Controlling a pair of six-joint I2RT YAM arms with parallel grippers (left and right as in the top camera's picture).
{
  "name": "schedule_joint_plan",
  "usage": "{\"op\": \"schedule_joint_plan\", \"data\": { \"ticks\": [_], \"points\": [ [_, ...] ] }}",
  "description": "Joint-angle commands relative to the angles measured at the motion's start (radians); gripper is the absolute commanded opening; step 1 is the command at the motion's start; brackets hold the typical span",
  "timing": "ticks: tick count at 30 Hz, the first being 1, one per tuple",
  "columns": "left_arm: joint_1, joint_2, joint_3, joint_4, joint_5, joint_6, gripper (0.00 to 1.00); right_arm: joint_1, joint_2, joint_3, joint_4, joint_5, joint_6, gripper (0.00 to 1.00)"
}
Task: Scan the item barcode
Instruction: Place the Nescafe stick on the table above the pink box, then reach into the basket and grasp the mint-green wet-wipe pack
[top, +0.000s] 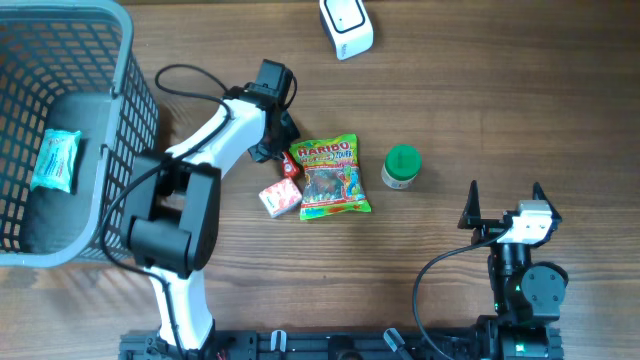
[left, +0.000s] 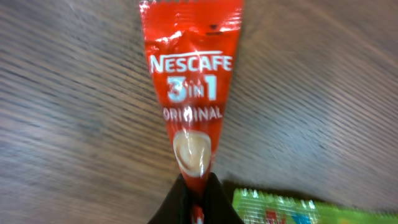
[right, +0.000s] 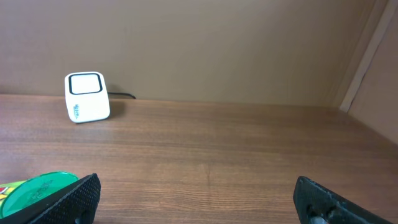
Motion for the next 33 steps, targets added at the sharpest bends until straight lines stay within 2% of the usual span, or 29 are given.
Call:
{"op": "schedule_joint_plan", "data": {
  "ticks": [1, 2, 3, 5, 6, 7, 12, 14, 18, 22, 24, 28, 33],
  "points": [
    [-0.011, 0.028, -0.002, 0.046, 0.010, -0.126, 0.04, 0.002, -0.004, -0.001, 0.005, -0.003, -0.009, 1.00],
    [-0.010, 0.017, 0.005, 0.050, 0.006, -0.126, 0.08, 0.002, -0.004, -0.001, 0.005, -0.003, -0.009, 1.00],
    [-0.007, 0.009, 0.014, 0.049, -0.001, -0.122, 0.15, 0.002, -0.003, -0.001, 0.005, -0.003, -0.009, 1.00],
    [-0.003, -0.039, 0.053, 0.031, -0.003, -0.064, 0.43, 0.002, -0.004, -0.001, 0.005, -0.003, -0.009, 1.00],
    [0.000, -0.066, 0.077, 0.004, -0.013, -0.045, 0.69, 0.002, -0.003, -0.001, 0.005, -0.003, -0.009, 0.99],
    [0.002, -0.105, 0.113, -0.039, -0.037, -0.036, 1.00, 0.002, -0.004, -0.001, 0.005, -0.003, -0.009, 1.00],
    [0.010, -0.341, 0.380, -0.306, -0.191, 0.096, 1.00, 0.002, -0.004, -0.001, 0.005, -0.003, -0.009, 1.00],
    [0.038, -0.457, 0.455, -0.352, -0.273, 0.160, 1.00, 0.002, -0.004, -0.001, 0.004, -0.003, -0.009, 1.00],
    [0.151, -0.623, 0.462, -0.390, -0.354, 0.158, 1.00, 0.002, -0.004, -0.001, 0.004, -0.003, -0.009, 1.00],
    [0.495, -0.681, 0.458, -0.520, -0.355, -0.016, 1.00, 0.002, -0.004, -0.001, 0.005, -0.003, -0.009, 1.00],
    [0.641, -0.661, 0.417, -0.544, -0.300, -0.048, 1.00, 0.002, -0.004, -0.001, 0.005, -0.003, -0.009, 1.00],
    [0.874, -0.598, 0.197, -0.423, -0.113, -0.048, 1.00, 0.002, -0.004, -0.001, 0.005, -0.003, -0.009, 1.00],
    [0.978, -0.547, -0.108, -0.135, -0.063, -0.044, 1.00, 0.002, -0.004, -0.001, 0.005, -0.003, -0.009, 1.00]
  ]
}}
